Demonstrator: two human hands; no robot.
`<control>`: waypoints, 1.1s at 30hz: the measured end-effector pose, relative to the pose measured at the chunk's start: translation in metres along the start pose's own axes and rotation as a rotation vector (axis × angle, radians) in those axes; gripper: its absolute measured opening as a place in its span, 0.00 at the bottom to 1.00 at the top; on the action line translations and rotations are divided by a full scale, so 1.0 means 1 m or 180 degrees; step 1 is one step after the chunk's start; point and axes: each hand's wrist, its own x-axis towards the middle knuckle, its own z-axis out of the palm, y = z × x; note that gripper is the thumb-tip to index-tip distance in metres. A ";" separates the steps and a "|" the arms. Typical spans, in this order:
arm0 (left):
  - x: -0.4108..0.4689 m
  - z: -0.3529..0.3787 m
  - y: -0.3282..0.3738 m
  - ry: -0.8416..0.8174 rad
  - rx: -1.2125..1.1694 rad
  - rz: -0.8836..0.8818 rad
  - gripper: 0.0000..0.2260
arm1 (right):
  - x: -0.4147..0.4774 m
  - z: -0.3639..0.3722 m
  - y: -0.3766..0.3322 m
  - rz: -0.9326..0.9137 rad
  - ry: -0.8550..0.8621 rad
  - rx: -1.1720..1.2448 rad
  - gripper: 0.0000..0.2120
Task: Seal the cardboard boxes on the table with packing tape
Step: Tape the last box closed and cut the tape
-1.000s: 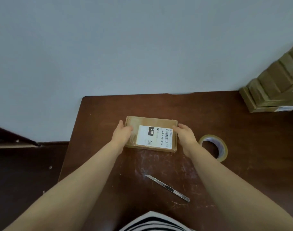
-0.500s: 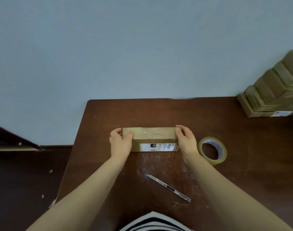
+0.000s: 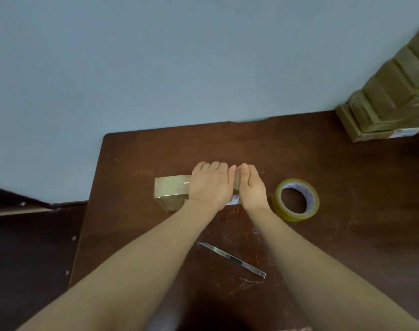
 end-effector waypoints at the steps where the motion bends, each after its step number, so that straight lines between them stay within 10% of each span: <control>1: -0.003 0.000 -0.006 -0.0039 -0.0032 0.0067 0.20 | -0.001 0.000 0.001 -0.0046 -0.0034 -0.0068 0.13; 14: -0.044 -0.004 -0.092 0.0015 -0.0350 -0.1030 0.22 | -0.008 -0.004 -0.006 0.0009 -0.0291 -0.0520 0.12; 18: -0.045 0.000 -0.086 -0.0073 -0.0504 -0.1076 0.20 | -0.003 0.000 -0.021 -0.0545 0.0105 -0.2542 0.16; 23: -0.044 0.004 -0.089 0.0083 -0.0605 -0.1075 0.20 | -0.007 0.022 -0.037 -0.1002 -0.0237 -0.3137 0.24; 29: -0.044 0.007 -0.099 0.0348 -0.1231 -0.0676 0.15 | 0.000 -0.002 -0.014 -0.0257 0.0055 -0.0817 0.20; 33: -0.044 0.003 -0.116 0.0242 -0.4009 -0.1766 0.22 | -0.011 0.001 -0.009 0.1718 -0.0068 0.0649 0.33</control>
